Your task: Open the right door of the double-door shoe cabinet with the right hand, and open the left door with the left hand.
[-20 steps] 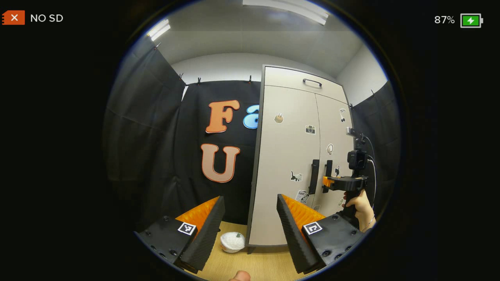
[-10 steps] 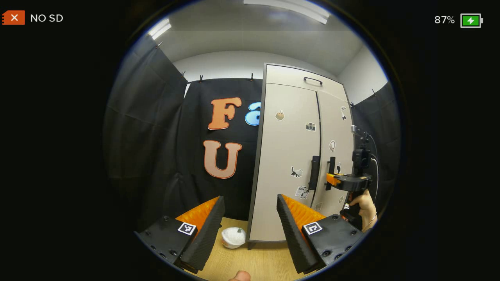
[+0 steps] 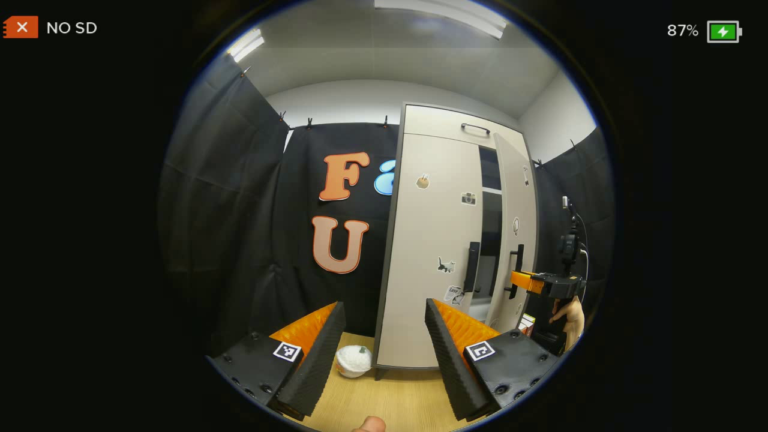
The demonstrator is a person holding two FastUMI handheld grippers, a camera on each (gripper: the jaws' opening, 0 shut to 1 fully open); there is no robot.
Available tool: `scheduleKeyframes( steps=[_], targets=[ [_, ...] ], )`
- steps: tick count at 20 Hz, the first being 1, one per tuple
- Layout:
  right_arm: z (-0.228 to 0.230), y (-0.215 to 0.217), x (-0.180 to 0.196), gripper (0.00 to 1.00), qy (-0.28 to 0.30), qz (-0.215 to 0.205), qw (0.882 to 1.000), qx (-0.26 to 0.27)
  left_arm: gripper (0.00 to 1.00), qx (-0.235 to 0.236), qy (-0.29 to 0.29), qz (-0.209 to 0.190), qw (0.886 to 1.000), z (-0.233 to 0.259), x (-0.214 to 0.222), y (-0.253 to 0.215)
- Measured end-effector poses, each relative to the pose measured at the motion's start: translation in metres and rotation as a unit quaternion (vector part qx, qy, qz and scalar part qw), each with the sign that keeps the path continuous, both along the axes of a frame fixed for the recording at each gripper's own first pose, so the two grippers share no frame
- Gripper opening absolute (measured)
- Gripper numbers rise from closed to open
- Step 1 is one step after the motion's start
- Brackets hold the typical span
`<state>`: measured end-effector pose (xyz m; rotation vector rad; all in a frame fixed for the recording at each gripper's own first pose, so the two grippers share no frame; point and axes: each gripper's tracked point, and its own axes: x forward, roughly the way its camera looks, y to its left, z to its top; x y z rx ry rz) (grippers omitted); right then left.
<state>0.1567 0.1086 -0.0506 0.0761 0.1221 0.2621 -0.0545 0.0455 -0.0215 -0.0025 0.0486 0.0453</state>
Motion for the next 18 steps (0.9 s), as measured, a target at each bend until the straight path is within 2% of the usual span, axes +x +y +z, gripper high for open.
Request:
scheduleKeyframes(
  steps=[8, 10, 15, 18],
  targets=[
    [0.003, -0.021, -0.013, 0.03, -0.006, -0.015, 1.000, -0.022, 0.81, -0.005, -0.003, -0.013, 1.000, 0.007, -0.018, -0.020],
    [0.003, -0.025, -0.017, 0.02, -0.019, -0.024, 0.998, -0.056, 0.81, -0.004, -0.004, -0.017, 1.000, 0.008, -0.022, -0.024],
    [0.004, -0.029, -0.024, 0.00, -0.019, -0.035, 0.999, -0.030, 0.81, -0.010, -0.003, -0.039, 0.999, 0.007, -0.027, -0.040],
    [0.002, -0.034, -0.023, 0.00, -0.016, -0.041, 0.999, -0.023, 0.81, -0.018, 0.004, -0.038, 0.999, 0.000, -0.027, -0.038]
  ],
)
